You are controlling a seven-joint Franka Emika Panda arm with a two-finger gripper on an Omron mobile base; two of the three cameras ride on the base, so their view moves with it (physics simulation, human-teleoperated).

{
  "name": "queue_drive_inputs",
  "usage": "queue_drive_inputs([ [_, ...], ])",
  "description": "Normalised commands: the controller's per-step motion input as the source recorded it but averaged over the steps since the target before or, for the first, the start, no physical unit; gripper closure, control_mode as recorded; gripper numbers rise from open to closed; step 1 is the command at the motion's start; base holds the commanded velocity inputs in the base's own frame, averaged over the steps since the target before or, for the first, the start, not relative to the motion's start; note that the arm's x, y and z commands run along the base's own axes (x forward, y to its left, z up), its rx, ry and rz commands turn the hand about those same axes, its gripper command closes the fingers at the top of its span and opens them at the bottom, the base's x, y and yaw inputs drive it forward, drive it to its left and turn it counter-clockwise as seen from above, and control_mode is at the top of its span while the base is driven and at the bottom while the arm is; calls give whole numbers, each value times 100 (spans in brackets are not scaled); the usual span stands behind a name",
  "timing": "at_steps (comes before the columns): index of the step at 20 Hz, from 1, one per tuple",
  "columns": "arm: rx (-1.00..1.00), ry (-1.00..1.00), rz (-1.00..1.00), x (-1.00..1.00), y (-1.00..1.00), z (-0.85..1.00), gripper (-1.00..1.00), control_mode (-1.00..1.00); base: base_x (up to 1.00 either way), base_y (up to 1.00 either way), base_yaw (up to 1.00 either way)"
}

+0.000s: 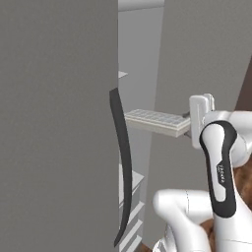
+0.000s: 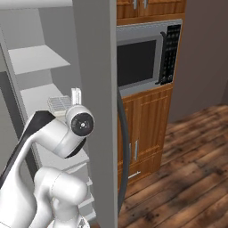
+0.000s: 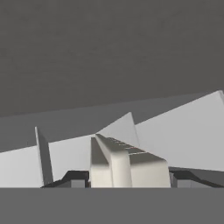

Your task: The ice cube tray has been filled with water. Take the tray and place it in the freezer to make ice. Close the freezer door after placing the tray.

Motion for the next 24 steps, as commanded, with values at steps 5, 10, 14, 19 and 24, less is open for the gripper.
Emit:
queue_drive_inputs([
  [5,-2,-7,0,0,11,43,100,-100,0,0,0],
  [10,-3,-16,0,0,22,28,100,-100,0,0,0],
  [14,-1,-24,0,0,27,15,100,-100,0,0,0],
  [19,0,-15,0,0,6,22,100,-100,0,0,0],
  [24,0,0,0,0,0,43,100,-100,0,0,0],
])
